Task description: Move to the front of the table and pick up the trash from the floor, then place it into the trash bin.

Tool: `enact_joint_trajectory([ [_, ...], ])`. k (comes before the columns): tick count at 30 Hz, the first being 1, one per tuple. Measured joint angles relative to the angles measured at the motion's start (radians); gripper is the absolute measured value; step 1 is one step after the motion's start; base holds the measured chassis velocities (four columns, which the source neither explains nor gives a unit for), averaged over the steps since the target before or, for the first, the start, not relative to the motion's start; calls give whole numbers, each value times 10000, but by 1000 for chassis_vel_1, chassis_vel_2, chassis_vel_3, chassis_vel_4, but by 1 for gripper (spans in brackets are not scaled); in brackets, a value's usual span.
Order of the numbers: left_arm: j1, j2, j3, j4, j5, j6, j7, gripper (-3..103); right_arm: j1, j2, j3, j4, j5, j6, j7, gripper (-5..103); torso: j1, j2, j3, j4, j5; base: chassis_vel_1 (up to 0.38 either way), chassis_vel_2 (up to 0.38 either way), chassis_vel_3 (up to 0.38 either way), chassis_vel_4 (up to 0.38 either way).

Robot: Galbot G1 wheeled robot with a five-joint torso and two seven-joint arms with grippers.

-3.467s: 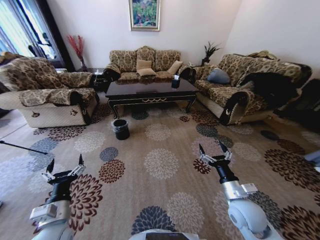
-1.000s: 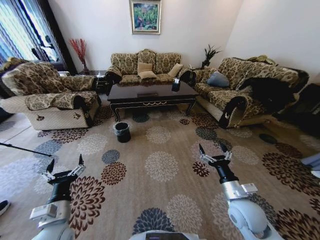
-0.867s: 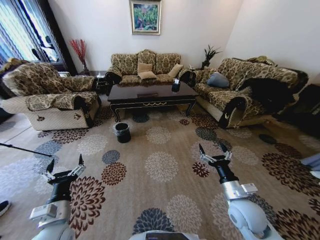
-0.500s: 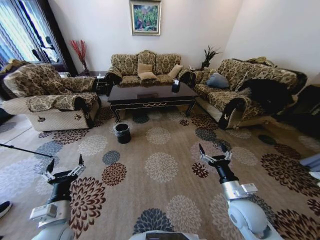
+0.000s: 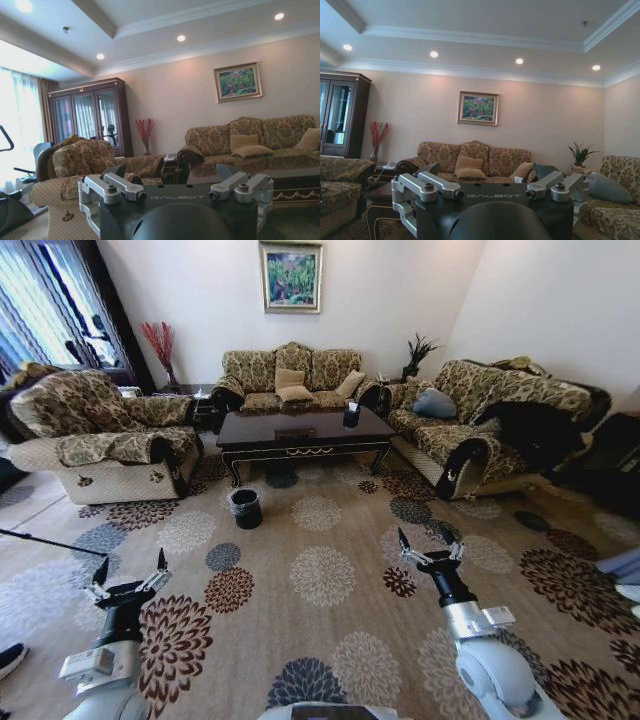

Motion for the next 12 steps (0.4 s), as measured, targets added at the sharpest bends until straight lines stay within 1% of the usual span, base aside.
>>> enact_joint_trajectory([
  [12, 0, 0, 0, 0, 0, 0, 0, 100, 1, 0, 0, 0, 0, 0, 0, 100, -12, -30, -11, 0, 0, 0, 0, 0, 0],
])
